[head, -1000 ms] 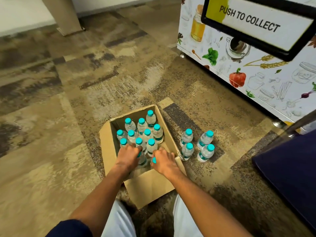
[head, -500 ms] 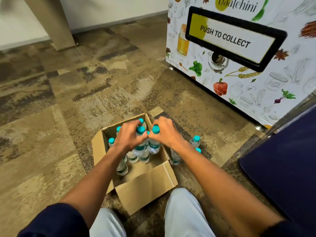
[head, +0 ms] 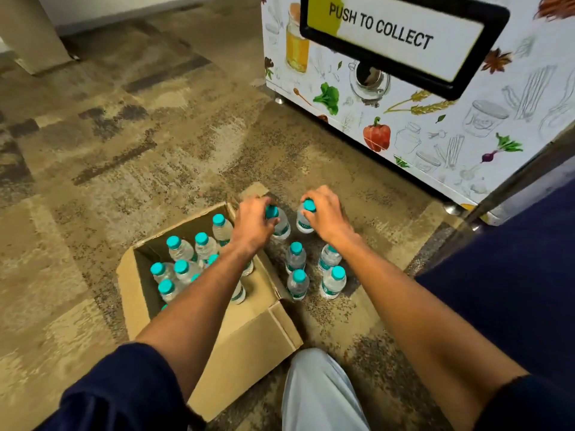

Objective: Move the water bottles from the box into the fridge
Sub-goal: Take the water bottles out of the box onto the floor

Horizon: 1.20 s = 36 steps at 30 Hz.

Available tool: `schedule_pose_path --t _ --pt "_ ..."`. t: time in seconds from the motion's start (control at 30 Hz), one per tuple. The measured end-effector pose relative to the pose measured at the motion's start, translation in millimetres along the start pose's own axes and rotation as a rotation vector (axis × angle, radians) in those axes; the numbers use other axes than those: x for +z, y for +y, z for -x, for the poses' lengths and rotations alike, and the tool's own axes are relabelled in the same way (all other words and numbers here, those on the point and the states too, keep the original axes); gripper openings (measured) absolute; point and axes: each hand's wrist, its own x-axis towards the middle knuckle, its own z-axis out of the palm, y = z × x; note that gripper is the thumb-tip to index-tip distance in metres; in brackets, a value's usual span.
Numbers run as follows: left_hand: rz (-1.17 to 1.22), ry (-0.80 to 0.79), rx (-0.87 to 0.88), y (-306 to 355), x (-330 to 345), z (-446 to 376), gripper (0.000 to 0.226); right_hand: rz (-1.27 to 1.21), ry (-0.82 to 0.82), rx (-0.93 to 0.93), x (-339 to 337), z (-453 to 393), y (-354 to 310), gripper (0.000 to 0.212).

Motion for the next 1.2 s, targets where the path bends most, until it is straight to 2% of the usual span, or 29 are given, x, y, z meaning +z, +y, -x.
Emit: schedule_pose_path --t 0.13,0.23,0.4,0.53,0.63,0.77,0.9,1.1,1.2 --pt "-0.088 -0.125 -0.002 -13 39 -2 0.037 0.052 -0.142 0.082 33 1 39 0.028" --pt "-0.131 -0.174 -0.006 -24 58 2 0.039 0.086 -0.219 0.107 48 5 56 0.021" --pt "-0.191 -0.231 -0.037 -36 75 5 0.039 0.108 -0.184 0.162 60 6 59 0.028" --pt "-0.276 -0.237 -0.045 -27 73 1 0.039 0.232 -0.148 0.114 55 11 53 0.035" --pt "-0.233 -0.231 -0.048 -22 64 0 0.045 0.335 -0.101 0.085 49 17 42 0.037" --pt "-0.107 -0.120 0.034 -30 40 8 0.037 0.227 -0.052 0.002 47 25 15 0.038" --pt "-0.195 -0.078 0.046 -62 7 28 0.026 0.162 -0.074 -0.125 55 42 -28 0.037" --pt "-0.388 -0.276 -0.123 -110 -24 62 0.051 0.194 -0.235 -0.200 89 73 -82 0.047" --pt "-0.445 -0.317 -0.143 -124 -26 72 0.053 0.225 -0.288 -0.203 110 88 -96 0.050"
